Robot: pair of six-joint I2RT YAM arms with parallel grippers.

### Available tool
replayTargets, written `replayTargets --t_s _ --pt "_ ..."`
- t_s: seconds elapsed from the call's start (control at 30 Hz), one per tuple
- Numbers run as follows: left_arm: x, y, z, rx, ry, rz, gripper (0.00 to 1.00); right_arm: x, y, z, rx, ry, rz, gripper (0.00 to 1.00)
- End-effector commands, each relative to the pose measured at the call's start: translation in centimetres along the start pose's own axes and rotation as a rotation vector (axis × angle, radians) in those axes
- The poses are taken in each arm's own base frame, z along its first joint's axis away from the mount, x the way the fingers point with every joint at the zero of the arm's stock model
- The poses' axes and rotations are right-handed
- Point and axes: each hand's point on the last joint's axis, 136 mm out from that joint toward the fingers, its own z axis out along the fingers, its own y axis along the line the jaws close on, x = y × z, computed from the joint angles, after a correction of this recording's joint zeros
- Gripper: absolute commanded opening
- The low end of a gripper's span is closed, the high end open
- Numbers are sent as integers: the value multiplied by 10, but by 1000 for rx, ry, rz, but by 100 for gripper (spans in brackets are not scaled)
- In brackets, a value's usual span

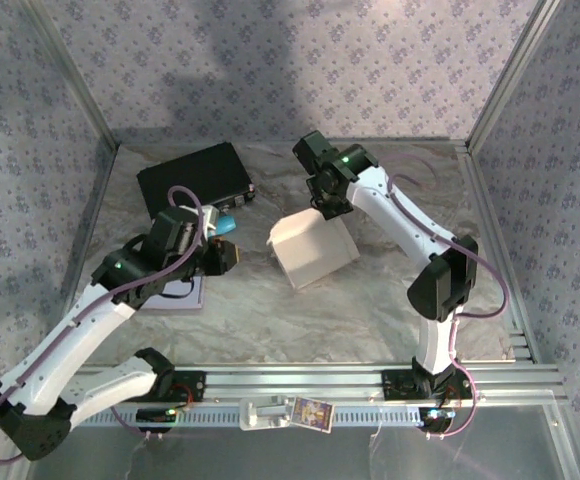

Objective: Fold the paper box

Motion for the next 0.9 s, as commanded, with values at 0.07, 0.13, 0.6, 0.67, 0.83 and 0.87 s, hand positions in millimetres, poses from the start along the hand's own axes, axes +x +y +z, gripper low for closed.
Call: replayTargets --t_s 0.07,0.13,0.6,0.67,0.83,0.87 --pt "25 0 -4 40 103 71 26 -4 -10 26 72 -29 291 0" --pt "29 -1 -2 50 125 81 24 -6 1 29 25 -36 277 15" --pt "-12 -17 57 102 134 190 31 -52 75 -59 -435 -200 -763 48" --pt "-21 -14 77 95 135 220 31 -49 75 -63 -610 -107 -1017 48" --pt "-43 -3 115 103 183 236 27 -61 2 -36 -652 168 -1388 47" --pt "-45 -1 123 108 191 248 28 -67 -9 -29 -642 177 -1434 47"
